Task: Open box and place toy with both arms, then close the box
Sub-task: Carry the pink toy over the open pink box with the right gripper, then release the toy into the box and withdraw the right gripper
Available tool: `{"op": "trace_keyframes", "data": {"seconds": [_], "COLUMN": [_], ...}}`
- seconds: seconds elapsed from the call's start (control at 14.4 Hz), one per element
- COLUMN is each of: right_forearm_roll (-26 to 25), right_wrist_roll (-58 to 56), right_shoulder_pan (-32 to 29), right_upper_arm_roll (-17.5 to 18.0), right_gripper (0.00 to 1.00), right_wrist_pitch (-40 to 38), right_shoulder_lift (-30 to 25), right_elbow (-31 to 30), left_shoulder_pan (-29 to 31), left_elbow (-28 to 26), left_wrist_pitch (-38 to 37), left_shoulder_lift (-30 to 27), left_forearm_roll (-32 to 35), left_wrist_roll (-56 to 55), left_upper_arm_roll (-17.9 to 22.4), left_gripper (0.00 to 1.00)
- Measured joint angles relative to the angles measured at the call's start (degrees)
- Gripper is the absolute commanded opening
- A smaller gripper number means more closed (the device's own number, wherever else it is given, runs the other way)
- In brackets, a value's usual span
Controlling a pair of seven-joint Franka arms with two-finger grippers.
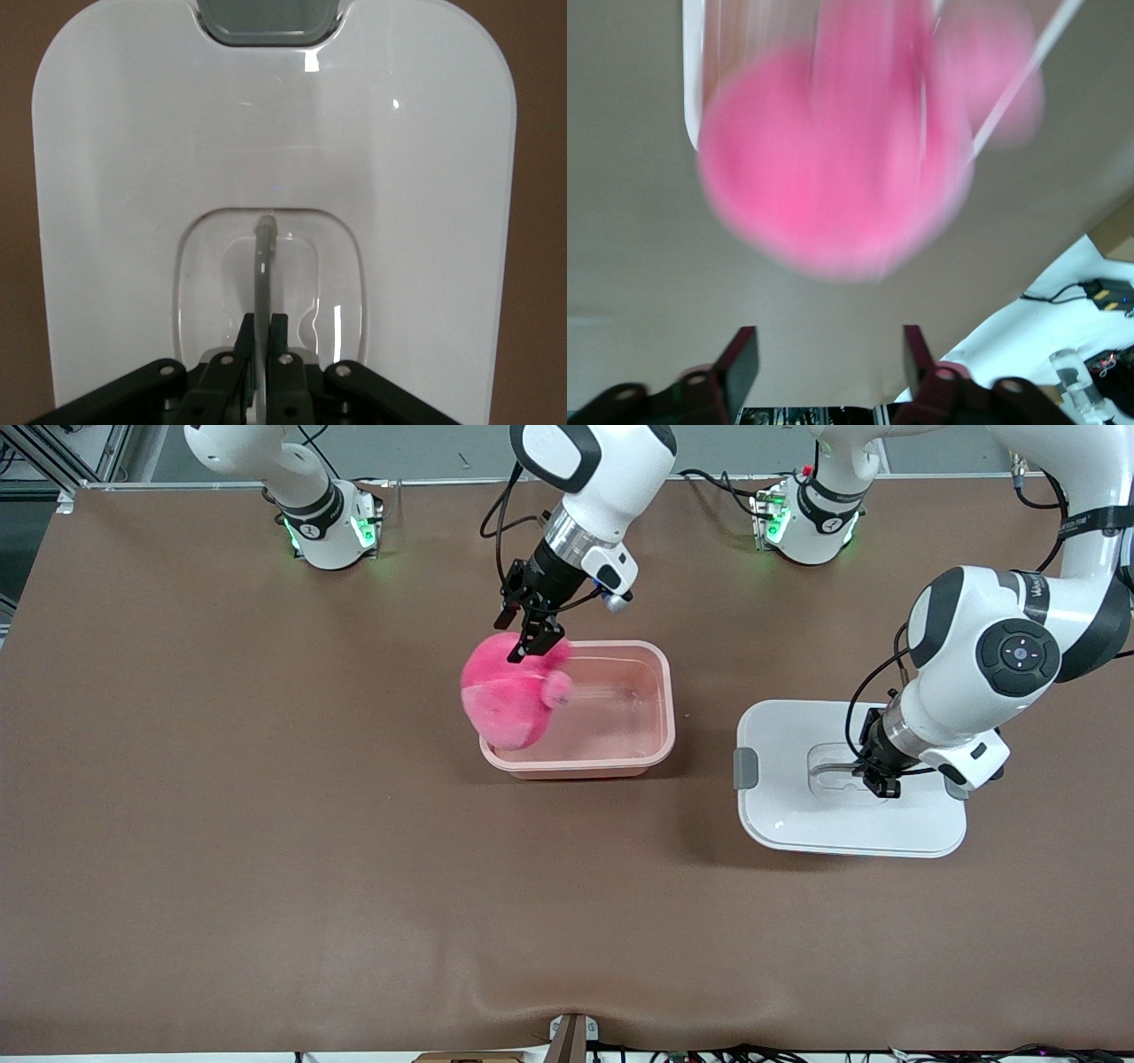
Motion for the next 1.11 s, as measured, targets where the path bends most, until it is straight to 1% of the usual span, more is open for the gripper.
{"op": "trace_keyframes", "data": {"seconds": [0.21,0.35,0.56,0.69,0.83,1.11], "right_forearm_roll": [1.26,3.61,9.33,10.92,13.43,19.61], "right_wrist_roll": [0.04,0.25,0.19,0.05,0.34,0.76], "right_shoulder_pan": [-0.22,-2.33,-10.5,-15.53,-19.18,-29.09], "right_upper_arm_roll": [-0.49,-1.12,-1.56,-1.63,-1.71,-1.85], "right_gripper": [1.0,1.0,1.0,1.0,1.0,1.0], "right_wrist_pitch": [-2.49,-2.78,-2.5,-2.23,-2.36,-2.77], "right_shoulder_lift": [-0.08,-0.07,-0.21,-0.71,-1.87,-4.33], "right_elbow": [3.05,3.25,3.41,3.62,3.68,3.56], "left_shoulder_pan": [0.0,0.0,0.0,0.0,-0.01,-0.06], "left_elbow": [-0.01,-0.03,-0.06,-0.09,-0.1,-0.1], "left_wrist_pitch": [0.01,0.01,0.01,0.03,0.06,0.3], "left_shoulder_lift": [0.0,0.0,-0.01,0.0,-0.01,-0.06], "left_forearm_roll": [0.0,0.0,0.0,0.0,0.0,-0.96], "left_wrist_roll": [0.0,0.0,0.0,0.0,0.0,-0.07], "left_upper_arm_roll": [-0.03,-0.06,-0.08,-0.1,-0.18,-2.31], "left_gripper": [0.0,0.0,0.0,0.0,0.0,0.0]}}
